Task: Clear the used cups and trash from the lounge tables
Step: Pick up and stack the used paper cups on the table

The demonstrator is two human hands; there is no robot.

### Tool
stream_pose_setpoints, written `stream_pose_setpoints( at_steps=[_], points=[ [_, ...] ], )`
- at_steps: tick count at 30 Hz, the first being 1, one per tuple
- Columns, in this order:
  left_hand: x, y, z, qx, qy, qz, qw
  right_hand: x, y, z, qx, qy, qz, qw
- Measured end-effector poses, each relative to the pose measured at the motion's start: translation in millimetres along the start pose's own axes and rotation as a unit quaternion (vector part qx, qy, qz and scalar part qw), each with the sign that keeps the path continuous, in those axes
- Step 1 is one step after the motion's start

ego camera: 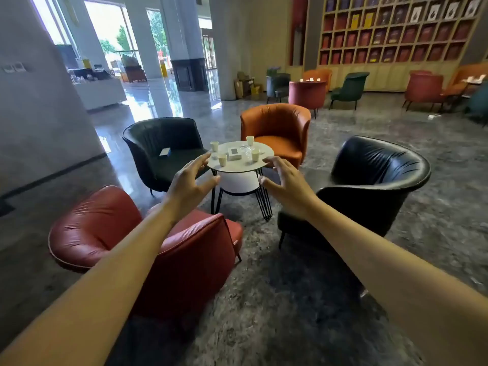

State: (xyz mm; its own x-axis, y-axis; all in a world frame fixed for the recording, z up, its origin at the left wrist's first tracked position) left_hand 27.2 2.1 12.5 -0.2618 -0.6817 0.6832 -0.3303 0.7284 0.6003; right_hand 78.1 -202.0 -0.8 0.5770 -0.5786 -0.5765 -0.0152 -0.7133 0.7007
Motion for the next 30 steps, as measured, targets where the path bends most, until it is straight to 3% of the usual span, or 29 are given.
stream_pose_setpoints(
  at_steps=[6, 14, 22, 30],
  points=[
    [-54.2, -49.9, -73.2, 0.022, 0.032, -0.024, 0.999, 92.2, -16.2, -69.3, -0.012, -0.01, 0.003, 1.0],
    [-103.9, -128.5, -220.0, 0.047, 0.099, -0.032, 0.993, 198.4, -20.3, -225.9, -0.053, 0.028, -0.017, 0.998],
    [-149.3, -168.6, -340.8, 0.058, 0.125, -0.053, 0.989, 282.4, -41.6, -358.1, -0.068, 0.034, -0.046, 0.996],
    [-249.2, -192.0, -452.7, 0.064, 0.134, -0.082, 0.985, 361.3, -99.4, -475.3, -0.091, 0.056, -0.023, 0.994]
  ],
)
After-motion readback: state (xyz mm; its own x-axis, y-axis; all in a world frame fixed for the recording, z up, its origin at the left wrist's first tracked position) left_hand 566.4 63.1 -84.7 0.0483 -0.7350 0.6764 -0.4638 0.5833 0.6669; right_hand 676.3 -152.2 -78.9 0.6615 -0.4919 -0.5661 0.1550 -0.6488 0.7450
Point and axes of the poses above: each hand's wrist, its own z-axis away from the middle knuckle, its own y-axis out of the back of the hand, x = y × z, the point moved 3 cm from there along -z, towards the middle knuckle, and after that the axes turned 2 degrees about z, right-handed, at the moved point
